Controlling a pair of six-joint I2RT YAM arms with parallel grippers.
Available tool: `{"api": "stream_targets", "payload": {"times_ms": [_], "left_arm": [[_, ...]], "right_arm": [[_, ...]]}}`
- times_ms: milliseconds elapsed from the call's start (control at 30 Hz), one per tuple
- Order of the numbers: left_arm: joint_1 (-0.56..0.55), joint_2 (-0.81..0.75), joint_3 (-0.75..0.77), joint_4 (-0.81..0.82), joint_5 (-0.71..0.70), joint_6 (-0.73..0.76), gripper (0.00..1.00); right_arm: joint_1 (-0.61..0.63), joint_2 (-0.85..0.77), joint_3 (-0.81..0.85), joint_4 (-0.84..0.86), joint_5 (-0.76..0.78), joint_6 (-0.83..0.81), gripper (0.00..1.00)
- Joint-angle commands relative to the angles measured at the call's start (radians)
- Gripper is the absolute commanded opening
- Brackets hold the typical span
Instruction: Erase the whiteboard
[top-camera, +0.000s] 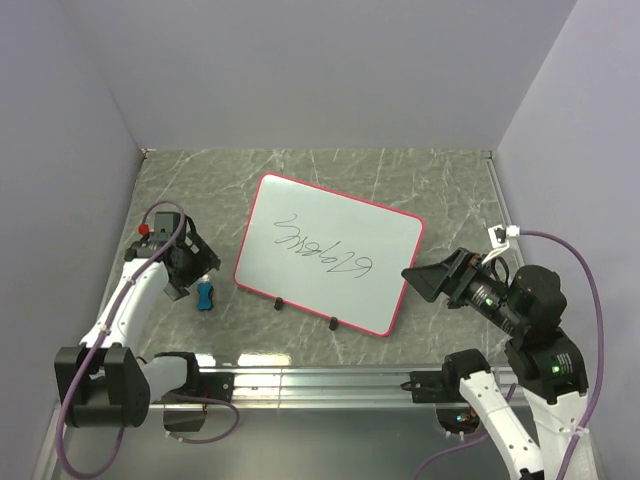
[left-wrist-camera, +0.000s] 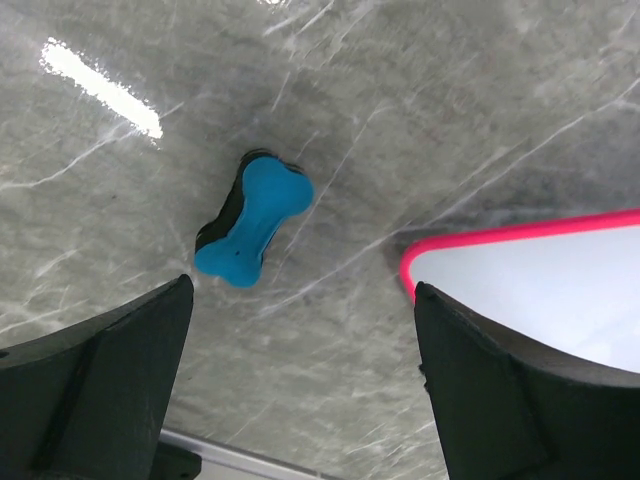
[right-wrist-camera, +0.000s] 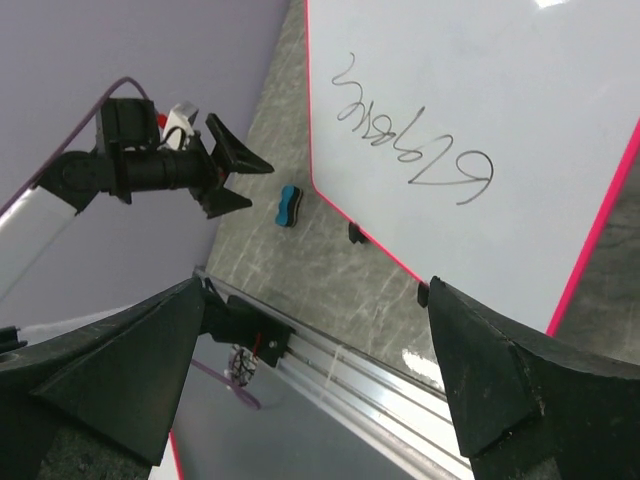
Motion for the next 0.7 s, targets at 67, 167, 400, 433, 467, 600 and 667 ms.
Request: {"api": "stream_targets", "payload": {"times_ms": [67,167,400,433,467,600,667], "left_arm": [[0.0,0.078,0.016,0.027,-0.039,-0.035,0.95],[0.0,0.125,0.01,0.013,-0.05,-0.075,0.92],[-0.003,0.181,-0.029,0.039,-0.039,-0.137,0.92],[-0.003,0.189,-0.033,0.052,-0.039,-0.138,0.92],[-0.003,0.212,-0.043,0.06,-0.039,-0.146,0.92],[-0.003,0.269,-0.085,0.117,-0.03,-0.16,0.91],[-0.001,0.286,-0.111,0.151,-0.033,-0.152,0.89]], "right_arm": [[-0.004,-0.032,0.035,-0.079,0.013,-0.035,1.0],[-0.005,-0.035,0.041,-0.099,0.02,-0.046,1.0],[-0.004,-0.024,0.024,-0.081,0.008,-0.038,1.0],[-0.004,-0.023,0.021,-0.076,0.008,-0.038,1.0],[-0.004,-0.02,0.017,-0.075,0.007,-0.04,1.0],[-0.004,-0.006,0.014,-0.073,0.007,-0.052,1.0],[-0.005,0.005,0.021,-0.087,0.013,-0.063,1.0]]}}
